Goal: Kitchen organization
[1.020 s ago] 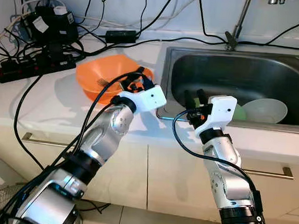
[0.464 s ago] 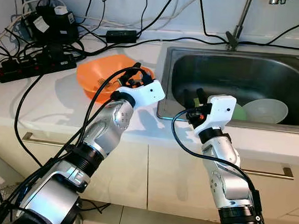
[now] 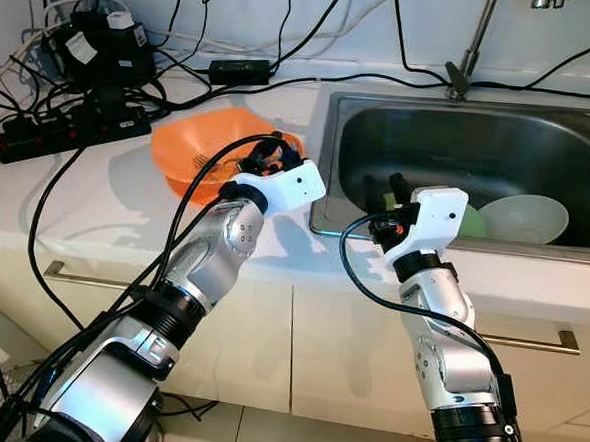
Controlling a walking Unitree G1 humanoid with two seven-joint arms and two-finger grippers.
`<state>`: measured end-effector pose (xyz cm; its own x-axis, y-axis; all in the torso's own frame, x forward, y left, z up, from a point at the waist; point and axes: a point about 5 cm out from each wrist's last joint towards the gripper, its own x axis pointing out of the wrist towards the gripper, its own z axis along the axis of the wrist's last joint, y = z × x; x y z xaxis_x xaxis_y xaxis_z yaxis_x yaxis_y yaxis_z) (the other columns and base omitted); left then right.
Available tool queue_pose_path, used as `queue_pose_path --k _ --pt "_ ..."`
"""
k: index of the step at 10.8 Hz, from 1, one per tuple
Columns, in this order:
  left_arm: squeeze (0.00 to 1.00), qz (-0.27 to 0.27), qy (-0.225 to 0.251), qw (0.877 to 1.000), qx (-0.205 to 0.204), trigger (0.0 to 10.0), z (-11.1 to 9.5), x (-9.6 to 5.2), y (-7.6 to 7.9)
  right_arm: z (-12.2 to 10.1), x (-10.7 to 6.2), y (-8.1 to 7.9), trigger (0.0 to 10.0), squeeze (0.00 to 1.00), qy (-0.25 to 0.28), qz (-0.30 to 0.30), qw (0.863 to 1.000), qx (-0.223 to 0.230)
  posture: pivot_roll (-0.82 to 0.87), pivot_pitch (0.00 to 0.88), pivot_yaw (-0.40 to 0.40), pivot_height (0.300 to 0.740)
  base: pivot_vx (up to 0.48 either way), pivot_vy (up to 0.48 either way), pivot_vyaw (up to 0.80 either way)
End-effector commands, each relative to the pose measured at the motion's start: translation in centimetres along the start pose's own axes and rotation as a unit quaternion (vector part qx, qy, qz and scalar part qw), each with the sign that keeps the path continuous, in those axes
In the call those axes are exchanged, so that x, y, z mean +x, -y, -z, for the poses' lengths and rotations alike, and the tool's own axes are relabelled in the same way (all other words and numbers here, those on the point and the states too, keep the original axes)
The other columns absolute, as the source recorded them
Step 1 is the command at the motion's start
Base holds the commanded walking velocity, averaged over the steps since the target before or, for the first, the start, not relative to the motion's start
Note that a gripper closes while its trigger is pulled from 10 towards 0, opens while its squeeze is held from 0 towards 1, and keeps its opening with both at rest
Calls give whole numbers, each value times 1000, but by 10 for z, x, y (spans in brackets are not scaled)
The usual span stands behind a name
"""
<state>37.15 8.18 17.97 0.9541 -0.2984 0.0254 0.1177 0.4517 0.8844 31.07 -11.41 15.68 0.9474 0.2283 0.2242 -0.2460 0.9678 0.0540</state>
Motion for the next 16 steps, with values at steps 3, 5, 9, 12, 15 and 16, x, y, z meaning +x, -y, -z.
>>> queue_pose_path --k 3,5,9,12,15,16 --pt "0 -10 5 1000 0 0 -3 3 -7 -4 4 -2 10000 0 7 -1 1000 -1 13 0 77 740 0 0 0" --pt "0 -9 6 1000 2 0 -3 3 -7 -2 4 -1 10000 0 5 0 1000 -1 13 0 77 740 0 0 0" --pt "0 -11 9 1000 7 0 -4 4 -8 -2 3 -3 10000 0 3 -7 1000 -7 12 0 74 740 0 0 0" --pt "0 -15 9 1000 12 0 -5 4 -9 -1 3 -3 10000 0 3 -8 1000 -6 12 0 72 740 0 0 0" --pt "0 -48 45 996 52 0 -17 4 -20 -1 4 -4 10000 0 3 -8 1000 -5 15 0 70 740 0 0 0" --pt "0 -64 55 993 77 2588 -21 3 -24 -1 4 -4 10000 0 2 -8 1000 -5 14 0 70 740 0 0 0"
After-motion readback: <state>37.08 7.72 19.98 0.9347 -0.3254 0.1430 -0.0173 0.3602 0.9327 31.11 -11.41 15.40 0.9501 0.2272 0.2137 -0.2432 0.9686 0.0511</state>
